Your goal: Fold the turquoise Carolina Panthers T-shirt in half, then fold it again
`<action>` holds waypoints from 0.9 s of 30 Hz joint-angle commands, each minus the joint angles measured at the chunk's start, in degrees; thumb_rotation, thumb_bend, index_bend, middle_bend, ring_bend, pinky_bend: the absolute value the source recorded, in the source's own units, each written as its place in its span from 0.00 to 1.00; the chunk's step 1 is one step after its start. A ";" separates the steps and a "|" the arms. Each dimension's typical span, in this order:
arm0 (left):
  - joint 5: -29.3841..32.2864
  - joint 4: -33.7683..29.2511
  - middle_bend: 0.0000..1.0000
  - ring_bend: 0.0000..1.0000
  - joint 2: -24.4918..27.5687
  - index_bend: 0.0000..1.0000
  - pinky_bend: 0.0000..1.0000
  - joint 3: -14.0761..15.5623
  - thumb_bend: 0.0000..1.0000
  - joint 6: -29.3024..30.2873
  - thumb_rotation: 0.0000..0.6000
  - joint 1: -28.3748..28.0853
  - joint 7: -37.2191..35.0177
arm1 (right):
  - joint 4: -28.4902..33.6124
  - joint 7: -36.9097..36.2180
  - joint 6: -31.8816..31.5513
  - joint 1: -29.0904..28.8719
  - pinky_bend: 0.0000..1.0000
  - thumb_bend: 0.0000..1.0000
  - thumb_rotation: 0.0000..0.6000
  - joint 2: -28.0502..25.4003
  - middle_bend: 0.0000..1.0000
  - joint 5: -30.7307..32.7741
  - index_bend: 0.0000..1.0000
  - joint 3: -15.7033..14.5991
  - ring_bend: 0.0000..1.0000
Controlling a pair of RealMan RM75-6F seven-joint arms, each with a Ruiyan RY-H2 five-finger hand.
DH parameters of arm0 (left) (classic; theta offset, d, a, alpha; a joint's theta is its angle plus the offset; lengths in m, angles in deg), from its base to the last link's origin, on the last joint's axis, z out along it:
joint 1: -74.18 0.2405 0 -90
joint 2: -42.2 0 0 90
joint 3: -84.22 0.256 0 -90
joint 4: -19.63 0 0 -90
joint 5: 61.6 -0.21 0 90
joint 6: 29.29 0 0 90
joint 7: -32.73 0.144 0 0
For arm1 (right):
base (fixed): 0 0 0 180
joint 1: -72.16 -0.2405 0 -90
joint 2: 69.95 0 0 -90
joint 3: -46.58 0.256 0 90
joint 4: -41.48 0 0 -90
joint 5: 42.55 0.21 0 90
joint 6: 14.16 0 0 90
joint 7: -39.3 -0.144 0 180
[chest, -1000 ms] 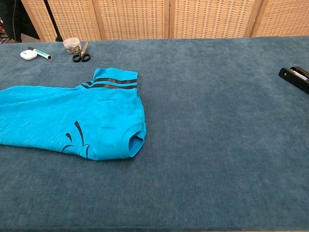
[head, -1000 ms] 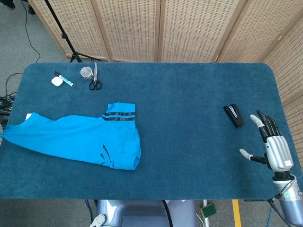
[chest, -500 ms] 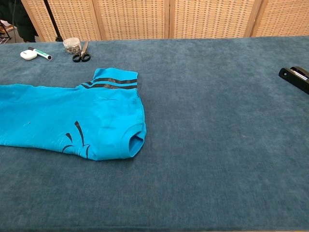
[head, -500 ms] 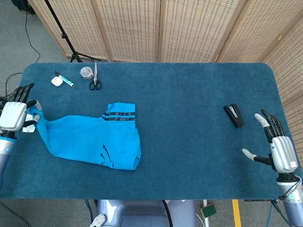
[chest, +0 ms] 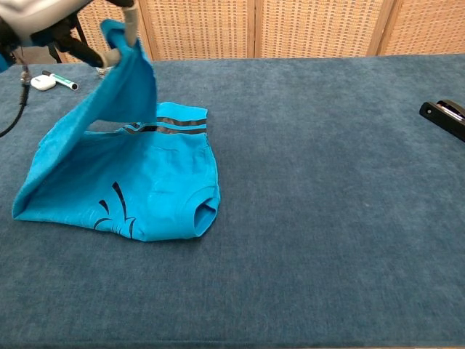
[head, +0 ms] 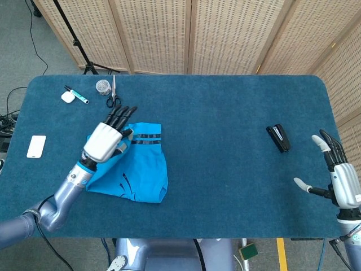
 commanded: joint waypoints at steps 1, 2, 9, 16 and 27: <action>-2.07 -3.33 0.00 0.00 -1.91 0.79 0.00 0.11 0.55 -0.97 1.00 -2.07 4.14 | -0.07 -0.28 -0.11 0.08 0.00 0.00 1.00 -0.15 0.00 0.07 0.00 0.08 0.00; -2.35 -3.67 0.00 0.00 -2.04 0.79 0.00 0.43 0.55 -1.13 1.00 -2.13 4.70 | -0.07 -0.33 -0.11 0.08 0.00 0.00 1.00 -0.17 0.00 0.06 0.00 0.09 0.00; -5.53 -4.24 0.00 0.00 -3.73 0.80 0.00 4.33 0.55 -2.01 1.00 -1.93 7.61 | 0.08 -0.22 -0.17 0.12 0.00 0.00 1.00 -0.18 0.00 -0.12 0.00 0.04 0.00; -8.93 -3.15 0.00 0.00 -5.26 0.79 0.00 7.86 0.55 -1.04 1.00 -0.95 7.15 | 0.06 0.12 -0.13 0.12 0.00 0.00 1.00 -0.06 0.00 -0.19 0.00 -0.02 0.00; -13.21 -1.11 0.00 0.00 -7.78 0.79 0.00 12.51 0.53 -1.80 1.00 -0.11 8.02 | 0.16 0.13 -0.14 0.19 0.00 0.00 1.00 -0.12 0.00 -0.19 0.00 -0.04 0.00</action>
